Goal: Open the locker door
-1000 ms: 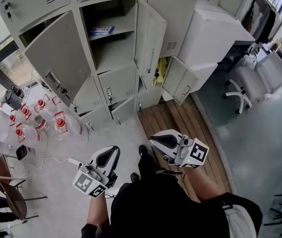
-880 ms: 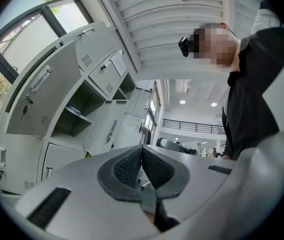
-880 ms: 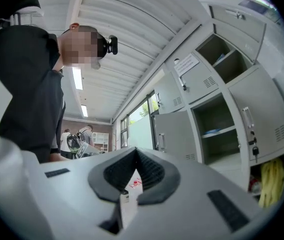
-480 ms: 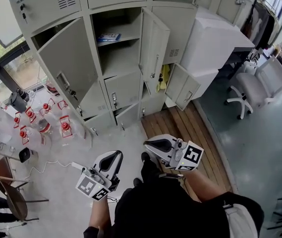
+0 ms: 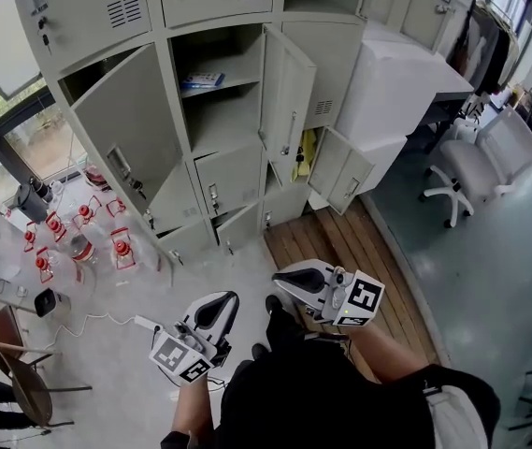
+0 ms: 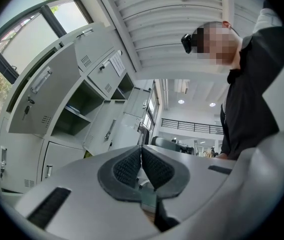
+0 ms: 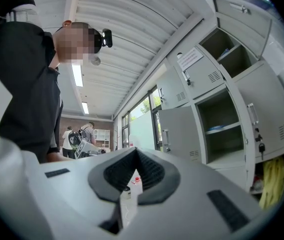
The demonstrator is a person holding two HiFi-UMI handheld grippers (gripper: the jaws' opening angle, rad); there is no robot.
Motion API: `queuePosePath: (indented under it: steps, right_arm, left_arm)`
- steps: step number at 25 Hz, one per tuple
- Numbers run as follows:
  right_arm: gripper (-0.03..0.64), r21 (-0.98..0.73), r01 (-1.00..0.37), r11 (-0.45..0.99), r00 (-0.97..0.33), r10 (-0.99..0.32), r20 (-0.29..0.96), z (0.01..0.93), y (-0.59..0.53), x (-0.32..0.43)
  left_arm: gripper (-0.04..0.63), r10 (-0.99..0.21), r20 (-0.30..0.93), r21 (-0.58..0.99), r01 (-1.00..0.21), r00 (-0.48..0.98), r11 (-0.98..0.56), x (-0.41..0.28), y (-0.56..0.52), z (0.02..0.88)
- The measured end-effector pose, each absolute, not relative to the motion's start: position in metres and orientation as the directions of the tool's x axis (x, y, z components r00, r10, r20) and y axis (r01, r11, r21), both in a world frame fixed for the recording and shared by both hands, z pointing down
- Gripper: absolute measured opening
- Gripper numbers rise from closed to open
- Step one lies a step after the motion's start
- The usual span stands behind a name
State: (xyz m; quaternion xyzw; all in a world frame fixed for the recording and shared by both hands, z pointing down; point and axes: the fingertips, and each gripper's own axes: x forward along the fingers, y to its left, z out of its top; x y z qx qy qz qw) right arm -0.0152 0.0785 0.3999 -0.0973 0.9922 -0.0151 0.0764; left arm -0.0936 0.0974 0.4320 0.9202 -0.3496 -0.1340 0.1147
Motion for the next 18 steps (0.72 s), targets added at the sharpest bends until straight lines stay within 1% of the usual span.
queuePosePath:
  steps: [5,11,18]
  right_arm:
    - [0.011,-0.045,-0.182,0.982,-0.972,-0.187,-0.144,0.399,0.076,-0.017]
    - [0.011,-0.053,-0.068,0.996,-0.986,-0.076,-0.148,0.402,0.088,-0.025]
    - [0.011,-0.071,-0.043,0.997,-0.985,-0.054,-0.163,0.401,0.073,-0.029]
  left_arm:
    - [0.018,-0.663,-0.176,0.31,-0.598,0.728,-0.739,-0.09,0.093,0.431]
    - [0.018,-0.673,-0.173,0.32,-0.605,0.719,-0.729,-0.092,0.09,0.436]
    - [0.018,-0.691,-0.167,0.331,-0.62,0.703,-0.711,-0.098,0.078,0.439]
